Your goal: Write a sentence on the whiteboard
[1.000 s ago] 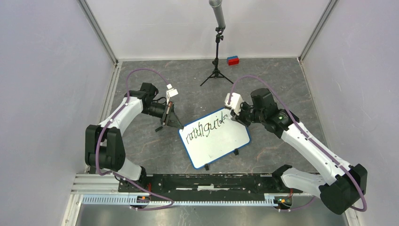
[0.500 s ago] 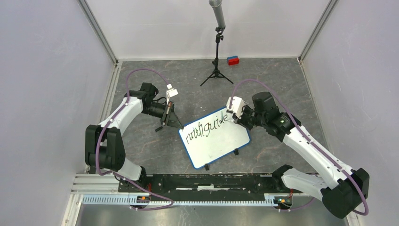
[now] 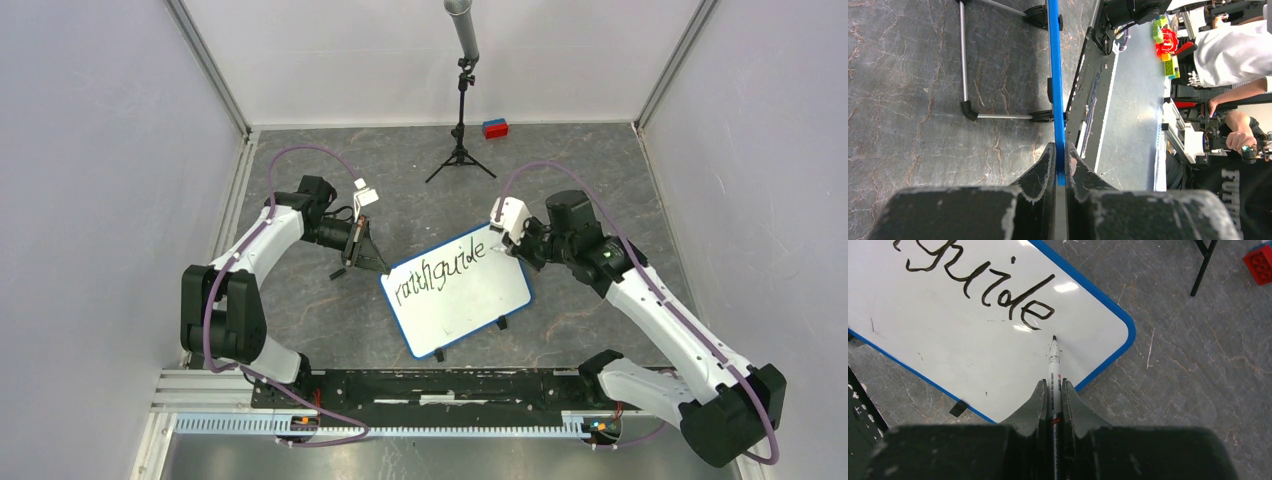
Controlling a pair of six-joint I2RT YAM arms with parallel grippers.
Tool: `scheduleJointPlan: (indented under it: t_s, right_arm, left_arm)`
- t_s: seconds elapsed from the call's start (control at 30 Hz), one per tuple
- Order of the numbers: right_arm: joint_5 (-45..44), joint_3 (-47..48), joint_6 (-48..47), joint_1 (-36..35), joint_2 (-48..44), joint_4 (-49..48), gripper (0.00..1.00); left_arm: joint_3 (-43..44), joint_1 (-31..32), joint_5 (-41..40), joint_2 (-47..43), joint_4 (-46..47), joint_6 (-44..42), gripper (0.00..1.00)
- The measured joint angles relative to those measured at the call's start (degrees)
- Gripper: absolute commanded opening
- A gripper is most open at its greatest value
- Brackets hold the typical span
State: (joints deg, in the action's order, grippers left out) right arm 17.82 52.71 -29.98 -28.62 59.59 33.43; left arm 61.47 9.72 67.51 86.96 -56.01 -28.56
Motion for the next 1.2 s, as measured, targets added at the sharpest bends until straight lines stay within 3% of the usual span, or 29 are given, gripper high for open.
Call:
scheduleJointPlan:
  t_s: [0.27, 1.2]
  right_arm:
    - [3.1, 0.0, 0.9, 4.1, 0.0, -0.9, 0.0]
    - [4.9, 1.5, 2.7, 4.2, 2.5, -3.8, 0.0]
  left_arm:
    - [0.0, 0.0, 0.0, 0.0, 0.0, 0.0, 0.02]
    - [0.0, 0.0, 0.0, 0.0, 0.0, 0.0, 0.02]
